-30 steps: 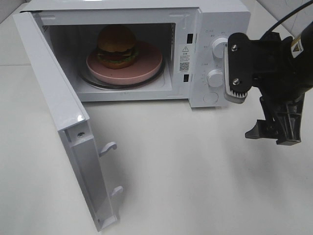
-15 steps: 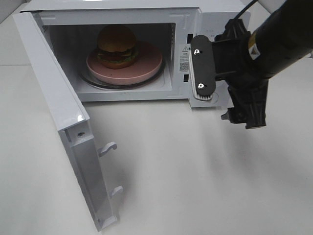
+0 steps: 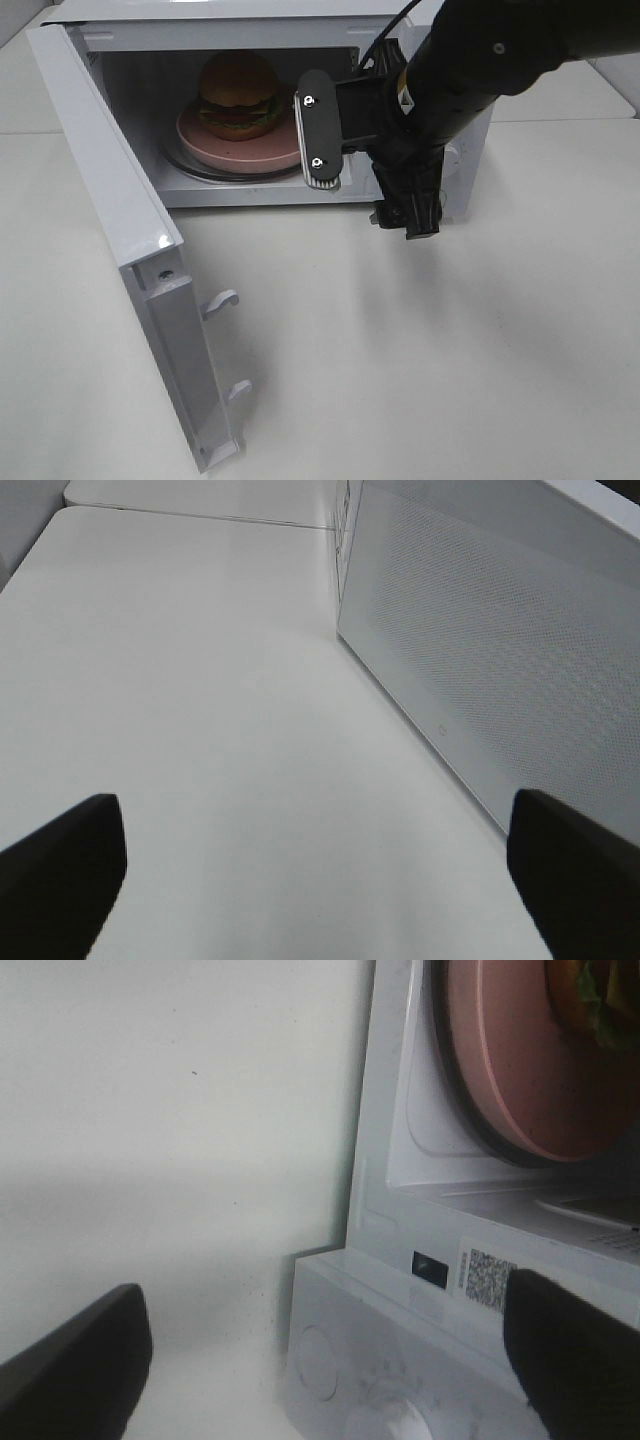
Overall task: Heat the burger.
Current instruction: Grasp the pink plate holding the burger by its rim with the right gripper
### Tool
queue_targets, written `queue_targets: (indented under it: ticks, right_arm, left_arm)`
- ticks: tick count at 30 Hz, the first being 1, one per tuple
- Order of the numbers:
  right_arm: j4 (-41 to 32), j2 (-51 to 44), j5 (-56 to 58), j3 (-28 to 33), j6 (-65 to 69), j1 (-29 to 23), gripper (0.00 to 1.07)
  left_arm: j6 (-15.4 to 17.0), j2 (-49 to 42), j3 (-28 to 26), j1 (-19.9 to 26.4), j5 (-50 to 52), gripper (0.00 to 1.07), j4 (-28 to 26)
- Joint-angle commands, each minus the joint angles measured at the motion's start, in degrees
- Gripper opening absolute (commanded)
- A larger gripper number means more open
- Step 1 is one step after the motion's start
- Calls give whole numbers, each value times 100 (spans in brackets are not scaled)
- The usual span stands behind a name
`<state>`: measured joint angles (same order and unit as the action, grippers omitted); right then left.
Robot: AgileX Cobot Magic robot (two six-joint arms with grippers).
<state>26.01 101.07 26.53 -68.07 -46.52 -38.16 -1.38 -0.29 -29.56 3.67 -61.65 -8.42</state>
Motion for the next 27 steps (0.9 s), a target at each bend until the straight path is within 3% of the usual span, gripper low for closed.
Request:
queue_targets:
  ticks: [1, 27]
  right_arm:
    - [34, 338, -149, -355, 6, -132, 90]
    - [-6, 2183, -619, -2269, 40, -178, 86]
  left_arm:
    - [0, -92, 6, 0, 52, 95, -11]
    - [0, -92, 6, 0, 52, 95, -11]
